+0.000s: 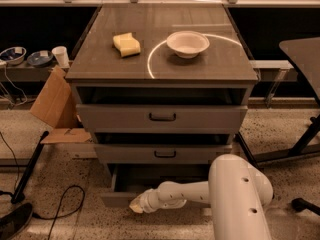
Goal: Close bottom drawer
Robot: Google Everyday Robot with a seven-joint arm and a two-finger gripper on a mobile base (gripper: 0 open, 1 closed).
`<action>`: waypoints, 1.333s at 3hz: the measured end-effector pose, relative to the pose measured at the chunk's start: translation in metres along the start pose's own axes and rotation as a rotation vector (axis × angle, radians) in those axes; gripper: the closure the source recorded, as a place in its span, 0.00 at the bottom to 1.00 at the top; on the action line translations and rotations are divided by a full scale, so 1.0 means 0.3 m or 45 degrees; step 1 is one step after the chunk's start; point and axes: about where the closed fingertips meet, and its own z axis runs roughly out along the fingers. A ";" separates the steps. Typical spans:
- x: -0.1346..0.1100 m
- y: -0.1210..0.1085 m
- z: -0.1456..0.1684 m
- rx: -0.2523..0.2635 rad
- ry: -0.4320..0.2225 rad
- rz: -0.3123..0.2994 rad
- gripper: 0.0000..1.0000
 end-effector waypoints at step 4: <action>-0.025 -0.019 0.023 -0.016 -0.004 -0.004 0.00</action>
Offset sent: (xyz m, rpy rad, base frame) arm 0.0157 0.0044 0.0025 0.0036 -0.0016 0.0035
